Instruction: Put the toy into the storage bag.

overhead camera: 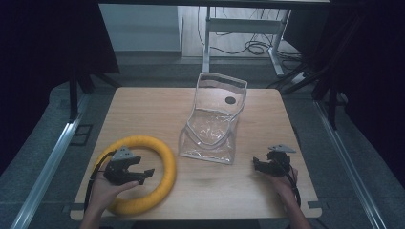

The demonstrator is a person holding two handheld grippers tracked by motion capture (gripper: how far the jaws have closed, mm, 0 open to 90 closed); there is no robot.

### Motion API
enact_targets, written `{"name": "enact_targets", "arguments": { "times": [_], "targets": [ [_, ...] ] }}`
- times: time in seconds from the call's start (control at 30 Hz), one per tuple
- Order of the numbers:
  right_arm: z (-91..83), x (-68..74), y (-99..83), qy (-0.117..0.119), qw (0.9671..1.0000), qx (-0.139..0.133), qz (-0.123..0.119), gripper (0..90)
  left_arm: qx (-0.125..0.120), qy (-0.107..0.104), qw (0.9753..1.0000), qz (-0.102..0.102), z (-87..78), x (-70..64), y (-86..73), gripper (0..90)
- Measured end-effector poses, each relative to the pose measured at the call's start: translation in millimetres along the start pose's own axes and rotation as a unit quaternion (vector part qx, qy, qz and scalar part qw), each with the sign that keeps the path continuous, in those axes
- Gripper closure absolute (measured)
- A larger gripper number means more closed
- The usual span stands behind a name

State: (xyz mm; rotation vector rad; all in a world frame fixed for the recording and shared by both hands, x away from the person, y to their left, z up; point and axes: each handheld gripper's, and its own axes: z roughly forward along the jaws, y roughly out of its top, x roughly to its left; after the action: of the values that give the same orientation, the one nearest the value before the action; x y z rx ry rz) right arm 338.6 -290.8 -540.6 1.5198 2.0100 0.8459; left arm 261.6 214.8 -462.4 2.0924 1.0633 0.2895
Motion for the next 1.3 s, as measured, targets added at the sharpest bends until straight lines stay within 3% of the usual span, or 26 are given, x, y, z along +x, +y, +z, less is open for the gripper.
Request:
{"name": "enact_targets", "arguments": {
  "times": [0.1,0.17,0.3,0.37,0.4,0.43,0.53,0.57,0.63,0.67,0.7,0.73,0.8,0.83,0.87,0.97,1.1,1.3],
  "targets": [
    [1.1,-1.1,1.0,0.007,1.0000,-0.001,-0.006,14.1,0.001,-0.016,0.9999,0.001,-10.8,-4.4,-1.6,27.2],
    [1.6,-1.1,1.6,0.008,0.9999,0.000,-0.008,14.5,0.017,-0.038,0.9991,0.006,-16.4,-7.8,-3.3,27.2],
    [1.0,-1.0,1.0,0.010,0.9999,-0.002,-0.008,15.3,0.043,-0.042,0.9981,0.009,-13.4,-11.5,-3.7,28.9],
    [0.9,-1.1,0.9,0.010,0.9999,-0.002,-0.008,15.3,0.062,-0.047,0.9969,0.015,-9.0,-16.7,-4.6,29.5],
    [0.9,-1.1,0.8,0.010,0.9999,-0.002,-0.008,15.3,0.084,-0.043,0.9953,0.025,-3.5,-23.0,-6.7,29.8],
    [0.9,-1.1,0.8,0.010,0.9999,-0.002,-0.008,15.3,0.084,-0.043,0.9953,0.025,-3.5,-23.0,-6.7,30.2],
    [1.0,-1.3,0.9,0.011,0.9999,-0.002,-0.008,15.3,0.123,-0.040,0.9906,0.045,9.3,-36.1,-12.8,31.3],
    [1.0,-1.3,0.9,0.011,0.9999,-0.002,-0.008,15.3,0.123,-0.040,0.9906,0.045,9.3,-36.1,-12.8,31.4],
    [0.9,-1.4,0.9,0.011,0.9999,-0.002,-0.008,15.3,0.151,-0.038,0.9857,0.064,18.7,-42.8,-15.7,32.2],
    [0.9,-1.4,0.8,0.011,0.9999,-0.002,-0.008,15.3,0.151,-0.038,0.9857,0.064,18.7,-42.8,-15.7,32.4],
    [1.0,-1.4,0.8,0.011,0.9999,-0.002,-0.008,15.4,0.170,-0.044,0.9814,0.078,23.2,-46.0,-16.6,32.6],
    [1.0,-1.4,0.8,0.011,0.9999,-0.002,-0.008,15.4,0.170,-0.044,0.9814,0.078,23.2,-46.0,-16.6,33.2],
    [0.8,-1.5,0.9,0.011,0.9999,-0.002,-0.008,15.5,0.188,-0.048,0.9770,0.089,25.9,-48.7,-17.3,33.8],
    [0.8,-1.5,0.8,0.010,0.9999,-0.002,-0.008,15.5,0.204,-0.052,0.9730,0.094,28.5,-51.2,-19.0,35.0],
    [0.8,-1.5,0.8,0.011,0.9999,-0.002,-0.008,15.5,0.204,-0.052,0.9730,0.094,28.5,-51.2,-19.0,35.8],
    [0.8,-1.5,0.8,0.010,0.9999,-0.002,-0.008,15.5,0.230,-0.044,0.9668,0.102,35.6,-54.2,-23.1,37.7],
    [0.8,-1.6,0.8,0.010,0.9999,-0.002,-0.008,15.6,0.237,-0.029,0.9659,0.101,40.1,-55.1,-23.3,44.5],
    [0.8,-1.6,0.9,0.010,0.9999,-0.002,-0.007,15.8,0.247,-0.024,0.9642,0.093,46.3,-58.0,-19.8,49.4]
  ]
}}
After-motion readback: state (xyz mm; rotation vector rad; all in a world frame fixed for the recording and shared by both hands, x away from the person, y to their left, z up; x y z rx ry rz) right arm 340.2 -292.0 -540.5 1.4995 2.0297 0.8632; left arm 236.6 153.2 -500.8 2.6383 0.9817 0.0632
